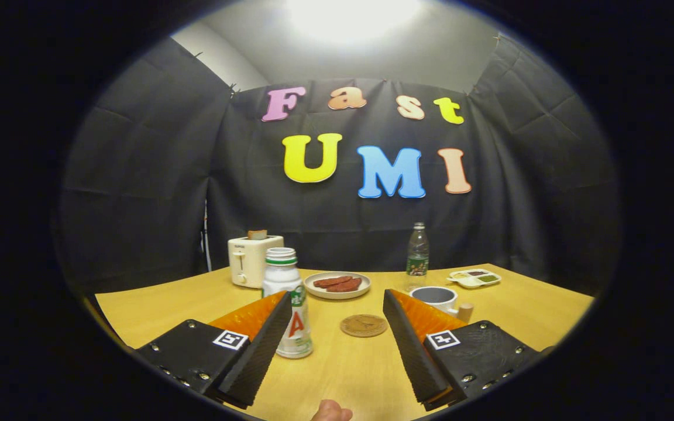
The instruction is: Take the bottle from table, then pour the juice into the cup, finally place the bottle on the coaster
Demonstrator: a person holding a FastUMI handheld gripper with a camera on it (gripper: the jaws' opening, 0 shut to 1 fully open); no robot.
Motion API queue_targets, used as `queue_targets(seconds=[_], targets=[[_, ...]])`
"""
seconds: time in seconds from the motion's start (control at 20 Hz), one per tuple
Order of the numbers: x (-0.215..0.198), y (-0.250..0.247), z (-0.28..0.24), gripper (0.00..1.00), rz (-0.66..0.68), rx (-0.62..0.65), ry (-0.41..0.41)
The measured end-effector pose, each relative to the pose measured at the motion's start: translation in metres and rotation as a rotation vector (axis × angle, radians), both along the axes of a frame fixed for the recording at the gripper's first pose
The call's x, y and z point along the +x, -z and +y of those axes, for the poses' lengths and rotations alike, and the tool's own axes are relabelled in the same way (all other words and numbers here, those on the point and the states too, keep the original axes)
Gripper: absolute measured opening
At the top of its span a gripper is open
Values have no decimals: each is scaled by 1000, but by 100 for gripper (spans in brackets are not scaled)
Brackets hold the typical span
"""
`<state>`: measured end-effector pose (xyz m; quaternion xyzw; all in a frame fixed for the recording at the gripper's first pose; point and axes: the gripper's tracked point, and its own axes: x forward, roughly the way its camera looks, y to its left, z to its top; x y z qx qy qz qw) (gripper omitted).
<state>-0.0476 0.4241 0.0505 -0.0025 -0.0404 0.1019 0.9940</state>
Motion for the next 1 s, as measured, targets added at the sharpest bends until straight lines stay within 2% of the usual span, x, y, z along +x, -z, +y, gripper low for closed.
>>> queue_targets(seconds=[0.15, 0.3, 0.4, 0.6, 1.0], targets=[[18, 16, 25, 95, 26, -41, -24], [42, 29, 37, 95, 52, -63, -13], [53, 38, 50, 95, 76, -60, -43], [66, 46, 62, 95, 80, -72, -75], [86, 49, 71, 95, 73, -84, -71]])
